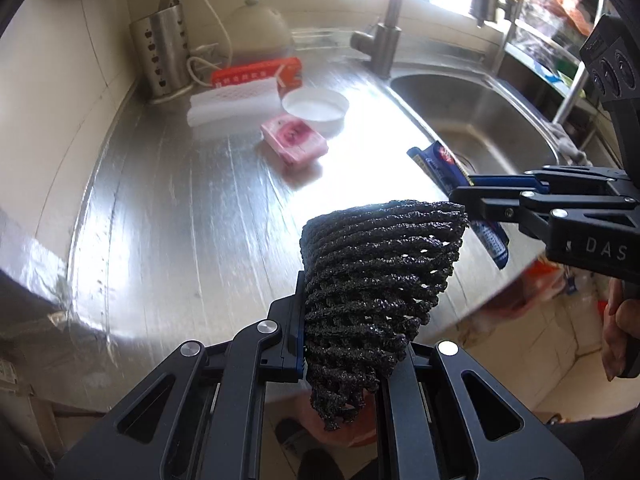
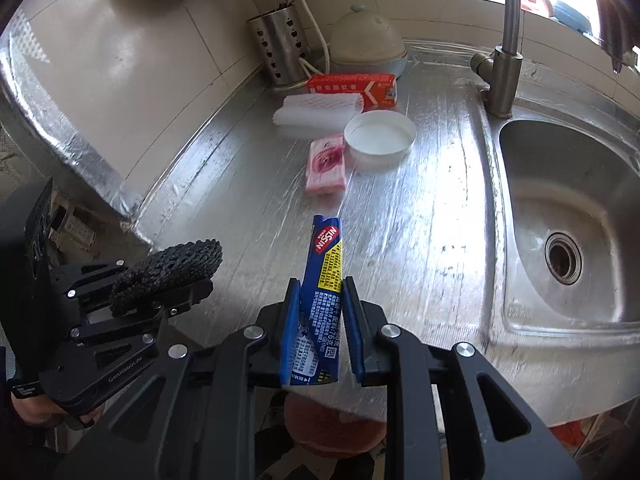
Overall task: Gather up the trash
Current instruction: 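Carry the scrubber pad and Nissin packet down over the trash bin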
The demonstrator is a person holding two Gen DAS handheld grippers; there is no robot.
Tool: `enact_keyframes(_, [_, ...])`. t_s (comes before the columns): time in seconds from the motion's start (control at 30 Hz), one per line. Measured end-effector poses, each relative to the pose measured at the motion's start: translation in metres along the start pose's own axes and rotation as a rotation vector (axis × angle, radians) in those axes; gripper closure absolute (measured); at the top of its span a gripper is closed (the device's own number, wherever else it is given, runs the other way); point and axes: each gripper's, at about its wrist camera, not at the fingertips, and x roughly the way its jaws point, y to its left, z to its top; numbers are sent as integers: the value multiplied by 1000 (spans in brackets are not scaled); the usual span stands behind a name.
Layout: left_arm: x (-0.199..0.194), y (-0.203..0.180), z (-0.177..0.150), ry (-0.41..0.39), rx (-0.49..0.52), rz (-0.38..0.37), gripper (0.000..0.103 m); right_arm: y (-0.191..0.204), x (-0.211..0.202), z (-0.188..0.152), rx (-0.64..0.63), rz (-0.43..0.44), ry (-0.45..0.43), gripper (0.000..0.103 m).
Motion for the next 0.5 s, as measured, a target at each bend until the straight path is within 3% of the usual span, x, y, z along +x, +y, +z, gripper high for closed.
enact_keyframes(0.27, [-11,-18,-53,63,64,-55,93,34,2,-63,-33,43,104,82])
enact_keyframes(0.5, [4,-21,-96,144,93,-61,93,40,27,-110,-34,36,197,82])
